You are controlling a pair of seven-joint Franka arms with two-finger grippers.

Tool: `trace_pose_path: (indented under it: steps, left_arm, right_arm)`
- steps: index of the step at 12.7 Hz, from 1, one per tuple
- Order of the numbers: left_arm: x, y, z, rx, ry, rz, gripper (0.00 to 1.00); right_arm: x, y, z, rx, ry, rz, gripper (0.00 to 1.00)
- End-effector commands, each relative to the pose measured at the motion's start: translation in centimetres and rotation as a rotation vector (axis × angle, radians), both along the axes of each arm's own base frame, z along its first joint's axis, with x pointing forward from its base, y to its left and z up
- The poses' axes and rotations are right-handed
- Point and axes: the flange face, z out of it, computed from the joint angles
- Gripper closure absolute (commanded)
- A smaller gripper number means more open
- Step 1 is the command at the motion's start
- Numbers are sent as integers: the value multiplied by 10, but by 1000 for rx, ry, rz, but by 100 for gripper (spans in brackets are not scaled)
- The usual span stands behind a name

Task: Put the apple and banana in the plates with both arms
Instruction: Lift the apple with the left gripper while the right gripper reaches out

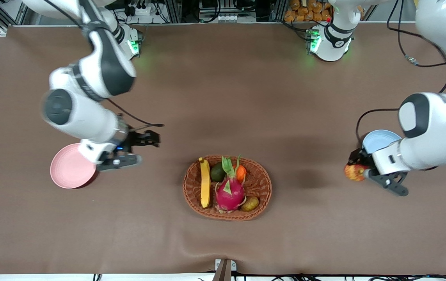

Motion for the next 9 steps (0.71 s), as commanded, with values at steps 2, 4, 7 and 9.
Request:
trace_pose_path:
  steps: [2,4,7,9]
  left_arm:
    - [-46,56,-6,86,29,55,67]
    - [-63,88,-22,124,-15,45,66]
    - [-83,133,-53,125,-41,58,65]
    - [-100,158,-79,126,-79,45,65]
  right_arm:
    - [10,46,-44,9,-47,32,0]
    - [14,68,-63,24,-101,49,0]
    - [17,90,-92,42,-184,62,0]
    - [13,111,-108,59,-232,67,0]
